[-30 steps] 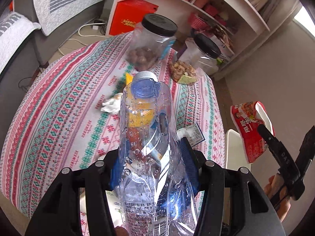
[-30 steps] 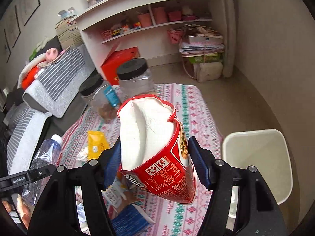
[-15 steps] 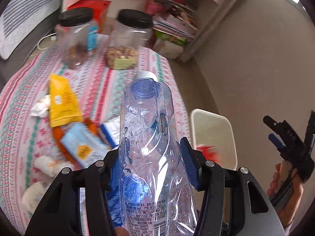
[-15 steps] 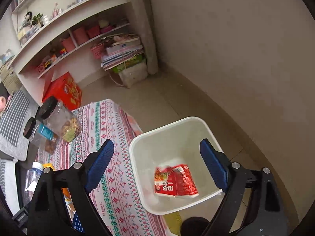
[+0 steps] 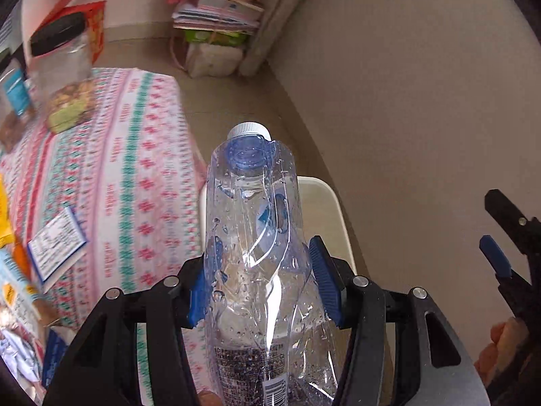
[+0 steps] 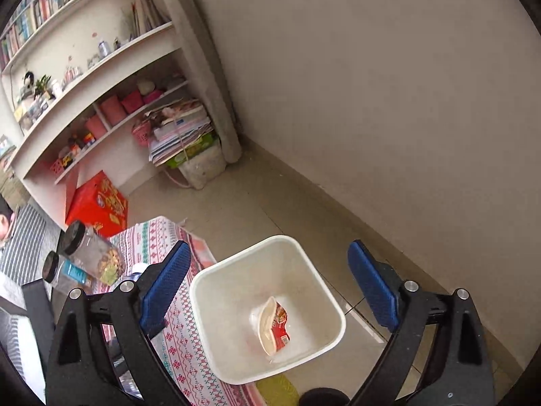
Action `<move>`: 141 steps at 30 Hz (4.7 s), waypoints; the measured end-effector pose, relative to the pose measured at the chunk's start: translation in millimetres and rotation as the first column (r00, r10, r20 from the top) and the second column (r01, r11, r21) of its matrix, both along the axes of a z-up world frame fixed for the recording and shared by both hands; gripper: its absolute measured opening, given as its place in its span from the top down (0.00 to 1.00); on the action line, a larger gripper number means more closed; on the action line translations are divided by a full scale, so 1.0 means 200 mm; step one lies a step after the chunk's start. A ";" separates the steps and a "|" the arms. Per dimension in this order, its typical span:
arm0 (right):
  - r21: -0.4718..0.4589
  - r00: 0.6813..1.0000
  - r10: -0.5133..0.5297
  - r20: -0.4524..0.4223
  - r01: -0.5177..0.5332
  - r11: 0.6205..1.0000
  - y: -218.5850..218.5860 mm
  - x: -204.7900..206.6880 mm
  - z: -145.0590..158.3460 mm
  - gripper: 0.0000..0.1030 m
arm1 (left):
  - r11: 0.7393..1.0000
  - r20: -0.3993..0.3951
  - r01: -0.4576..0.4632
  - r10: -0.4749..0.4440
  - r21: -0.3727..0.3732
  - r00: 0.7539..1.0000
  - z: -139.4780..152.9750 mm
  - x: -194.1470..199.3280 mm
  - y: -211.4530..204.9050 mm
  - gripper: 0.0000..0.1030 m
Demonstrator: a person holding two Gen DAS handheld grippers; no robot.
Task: Collect trash
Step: 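Carry the water bottle over the white bin and release it with the left tool, then grasp the yellow snack packet with the left tool while the right tool grasps the blue-and-white box, then drop the blue-and-white box into the bin with the right tool while the left tool holds the packet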
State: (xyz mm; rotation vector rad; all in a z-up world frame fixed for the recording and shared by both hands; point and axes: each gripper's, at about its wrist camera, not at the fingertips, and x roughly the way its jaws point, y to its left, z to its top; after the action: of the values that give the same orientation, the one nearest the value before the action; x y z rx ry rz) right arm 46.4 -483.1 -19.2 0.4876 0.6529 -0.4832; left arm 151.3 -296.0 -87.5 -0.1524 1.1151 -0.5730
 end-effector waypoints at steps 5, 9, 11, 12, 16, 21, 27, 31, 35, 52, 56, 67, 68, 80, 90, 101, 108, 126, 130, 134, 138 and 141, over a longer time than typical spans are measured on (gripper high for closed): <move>0.002 0.998 -0.054 0.023 0.054 0.999 -0.08 -0.07 0.02 0.11 | 0.999 0.011 0.038 -0.038 -0.006 0.999 0.00 0.04 -0.24 0.31; 0.009 0.995 -0.086 0.043 0.086 0.996 -0.11 -0.10 0.03 0.08 | 1.000 0.033 0.018 -0.018 0.000 0.999 0.03 0.05 -0.28 0.21; -0.013 0.995 -0.092 0.043 0.093 0.996 -0.10 -0.10 0.04 0.08 | 1.000 0.062 0.006 -0.007 0.024 0.998 0.06 0.03 -0.27 0.20; -0.027 0.995 -0.094 0.042 0.095 0.995 -0.09 -0.10 0.04 0.07 | 0.999 0.090 -0.005 0.001 0.047 0.996 0.08 0.02 -0.26 0.20; -0.062 0.995 -0.092 0.041 0.095 0.994 -0.04 -0.09 0.06 0.07 | 0.992 0.184 -0.064 0.043 0.105 0.982 0.14 -0.03 -0.17 0.11; -0.103 0.996 -0.078 0.046 0.083 0.991 0.07 -0.06 0.07 0.07 | 0.975 0.284 -0.157 0.107 0.159 0.953 0.20 -0.06 -0.02 0.07; -0.166 1.000 -0.013 -0.001 0.013 0.986 0.25 0.03 0.06 0.07 | 0.928 0.429 -0.278 0.154 0.246 0.890 0.24 -0.07 0.17 0.07; -0.168 0.999 0.040 -0.019 -0.043 0.985 0.38 0.09 0.05 0.07 | 0.896 0.464 -0.302 0.126 0.327 0.877 0.18 -0.05 0.29 0.07; -0.141 0.996 0.088 -0.028 -0.091 0.986 0.48 0.15 0.03 0.07 | 0.861 0.401 -0.297 0.121 0.413 0.908 0.09 0.06 0.45 0.07; 0.019 0.948 0.284 -0.142 -0.284 0.959 0.93 0.52 -0.16 0.07 | 0.797 0.031 -0.338 0.373 0.502 0.927 -0.40 0.76 1.54 0.08; 0.123 0.932 0.316 -0.178 -0.297 0.947 1.01 0.61 -0.29 0.07 | 0.834 -0.078 -0.324 0.397 0.447 0.915 -0.51 0.83 1.65 0.33; 0.349 0.898 0.345 -0.271 -0.242 0.905 1.18 0.75 -0.63 0.07 | 0.906 -0.131 -0.329 0.372 0.266 0.919 -0.48 0.75 1.71 0.96; 0.359 0.896 0.345 -0.279 -0.236 0.903 1.20 0.76 -0.66 0.07 | 0.909 -0.117 -0.335 0.371 0.248 0.921 -0.43 0.72 1.72 0.96; 0.340 0.834 0.373 -0.406 -0.241 0.909 1.46 0.90 -0.92 0.07 | 0.878 0.032 -0.478 0.477 0.011 0.878 0.11 0.04 1.92 0.97; 0.108 0.781 0.403 -0.477 -0.403 0.909 1.71 0.97 -0.98 0.13 | 0.882 0.125 -0.471 0.465 0.023 0.877 0.24 -0.08 1.97 0.97; 0.141 0.724 0.655 -0.217 -0.641 0.754 1.83 0.85 -0.59 0.48 | 0.832 0.086 -0.553 0.549 0.030 0.831 0.17 -0.06 2.17 0.97; 0.087 0.705 0.700 -0.110 -0.695 0.714 1.90 0.71 -0.34 0.48 | 0.817 0.107 -0.576 0.573 -0.005 0.812 0.21 -0.08 2.20 0.97; -0.014 0.694 0.719 -0.037 -0.720 0.694 1.79 0.48 -0.15 0.48 | 0.830 0.147 -0.557 0.553 -0.016 0.820 0.24 -0.10 2.05 0.97; -0.028 0.713 0.701 -0.025 -0.701 0.712 1.72 0.46 -0.12 0.48 | 0.843 0.162 -0.538 0.533 -0.016 0.831 0.24 -0.10 1.98 0.97; -0.046 0.735 0.677 -0.017 -0.677 0.734 1.64 0.44 -0.09 0.48 | 0.855 0.168 -0.519 0.513 -0.013 0.842 0.23 -0.09 1.91 0.97; -0.061 0.763 0.646 -0.013 -0.646 0.761 1.54 0.42 -0.07 0.48 | 0.866 0.173 -0.500 0.494 -0.010 0.852 0.22 -0.09 1.84 0.97; -0.073 0.787 0.616 -0.011 -0.615 0.785 1.45 0.41 -0.05 0.48 | 0.873 0.177 -0.488 0.481 -0.007 0.859 0.22 -0.09 1.79 0.97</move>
State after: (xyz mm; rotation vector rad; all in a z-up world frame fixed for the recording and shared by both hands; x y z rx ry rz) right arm 128.4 -192.8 -29.2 0.1817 0.7364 0.1239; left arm 134.2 61.9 -44.3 -0.3347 0.8705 -0.1073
